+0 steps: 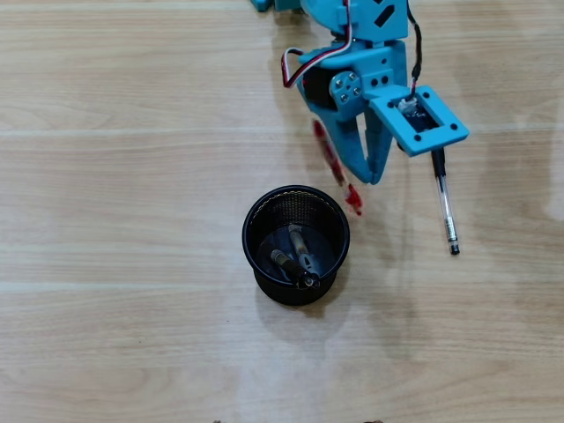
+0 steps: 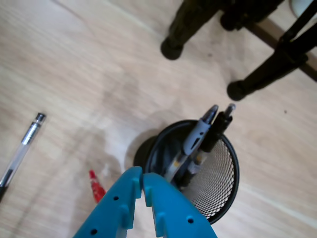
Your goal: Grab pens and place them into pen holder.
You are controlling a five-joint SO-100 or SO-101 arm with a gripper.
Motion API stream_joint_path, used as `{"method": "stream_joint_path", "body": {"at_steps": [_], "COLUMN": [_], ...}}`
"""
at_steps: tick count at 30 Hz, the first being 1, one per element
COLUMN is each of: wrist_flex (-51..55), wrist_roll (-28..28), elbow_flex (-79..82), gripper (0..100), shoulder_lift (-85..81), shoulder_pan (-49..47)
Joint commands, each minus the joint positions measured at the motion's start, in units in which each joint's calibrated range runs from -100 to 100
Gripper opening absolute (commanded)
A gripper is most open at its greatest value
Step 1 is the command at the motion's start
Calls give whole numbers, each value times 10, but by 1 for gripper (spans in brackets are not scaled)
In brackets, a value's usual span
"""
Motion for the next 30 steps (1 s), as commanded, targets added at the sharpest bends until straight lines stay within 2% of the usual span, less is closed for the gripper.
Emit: {"method": "stream_joint_path", "body": {"at_steps": [1, 4, 8, 15, 17, 20, 21, 25, 30], "wrist_flex": [-21, -16, 45, 297, 333, 298, 262, 204, 131], "wrist_roll": [6, 6, 6, 9, 37, 109, 154, 239, 254], "elbow_flex": [-29, -26, -19, 23, 58, 96, 111, 129, 204], "gripper": [2, 2, 2, 2, 2, 5, 11, 23, 17], "shoulder_lift": [-35, -35, -36, -31, -11, 31, 48, 67, 76], "shoulder_pan": [10, 7, 3, 3, -2, -13, -22, -38, -32]}}
